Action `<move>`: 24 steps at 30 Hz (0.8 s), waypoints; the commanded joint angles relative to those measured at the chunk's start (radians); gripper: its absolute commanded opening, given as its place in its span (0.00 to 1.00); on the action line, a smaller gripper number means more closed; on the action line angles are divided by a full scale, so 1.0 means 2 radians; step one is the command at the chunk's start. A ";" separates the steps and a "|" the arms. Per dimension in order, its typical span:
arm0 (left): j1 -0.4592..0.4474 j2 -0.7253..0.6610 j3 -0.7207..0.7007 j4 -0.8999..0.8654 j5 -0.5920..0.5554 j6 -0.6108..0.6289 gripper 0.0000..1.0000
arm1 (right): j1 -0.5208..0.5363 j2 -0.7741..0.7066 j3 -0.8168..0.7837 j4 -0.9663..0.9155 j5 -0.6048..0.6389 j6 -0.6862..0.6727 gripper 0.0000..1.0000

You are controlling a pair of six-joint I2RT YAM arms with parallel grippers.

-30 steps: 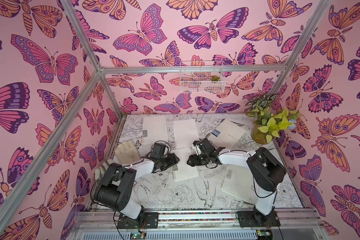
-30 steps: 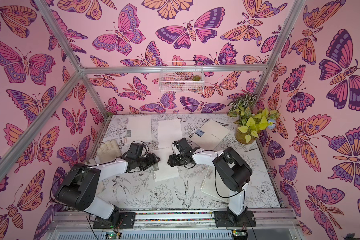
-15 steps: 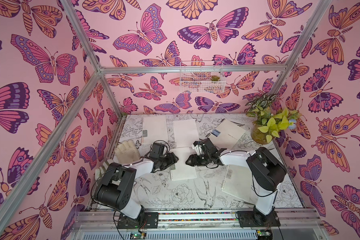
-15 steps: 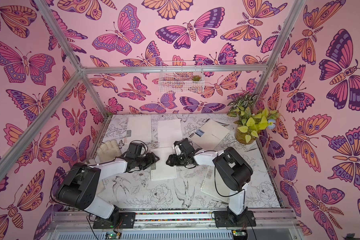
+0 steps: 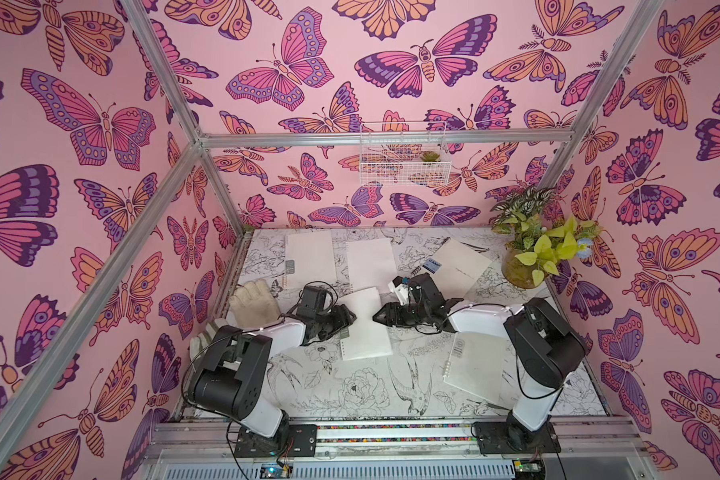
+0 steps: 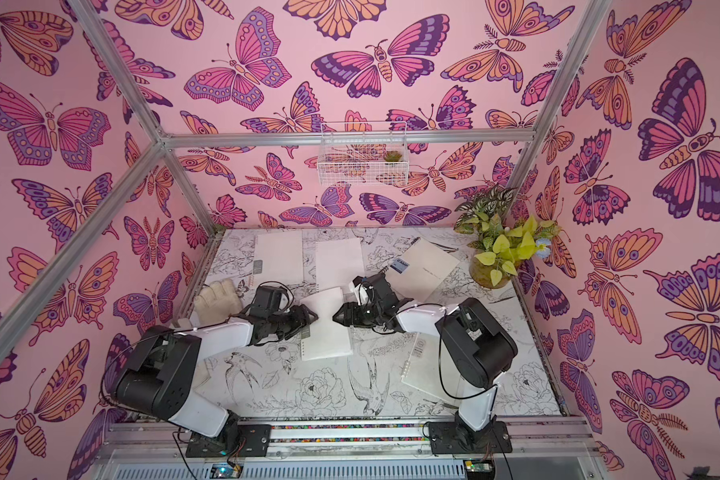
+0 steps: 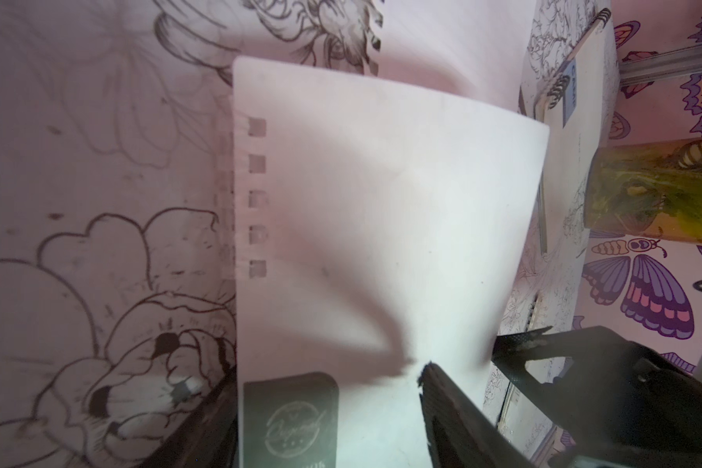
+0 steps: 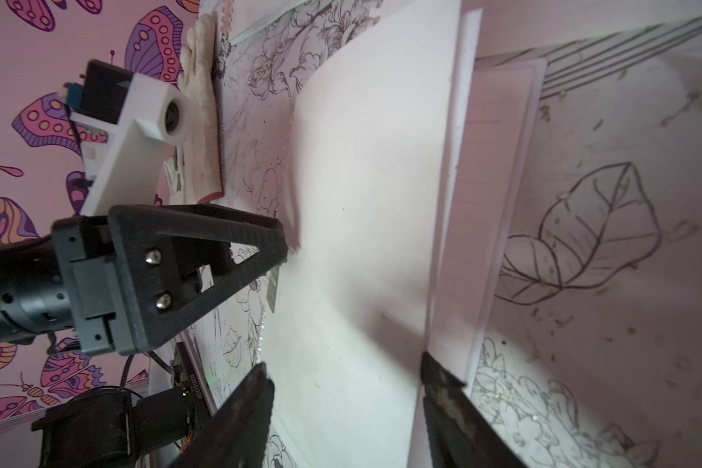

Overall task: Tear off pages from different notebooks
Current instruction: Open the notebook at the center of the board.

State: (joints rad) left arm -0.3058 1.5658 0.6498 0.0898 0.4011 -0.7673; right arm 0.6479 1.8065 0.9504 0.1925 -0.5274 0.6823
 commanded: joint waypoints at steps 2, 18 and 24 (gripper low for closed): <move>0.002 0.005 -0.016 -0.005 0.014 -0.003 0.69 | 0.000 -0.009 -0.008 0.045 -0.039 0.020 0.55; 0.005 0.015 -0.019 0.013 0.030 -0.013 0.69 | -0.001 -0.024 -0.011 0.059 -0.053 0.017 0.43; 0.005 0.017 -0.019 0.022 0.034 -0.020 0.69 | 0.003 -0.018 -0.006 0.059 -0.055 0.013 0.33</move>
State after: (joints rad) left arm -0.2939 1.5730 0.6350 0.1360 0.4461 -0.7948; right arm 0.6403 1.7779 0.9249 0.3031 -0.6144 0.7280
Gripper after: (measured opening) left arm 0.688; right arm 0.359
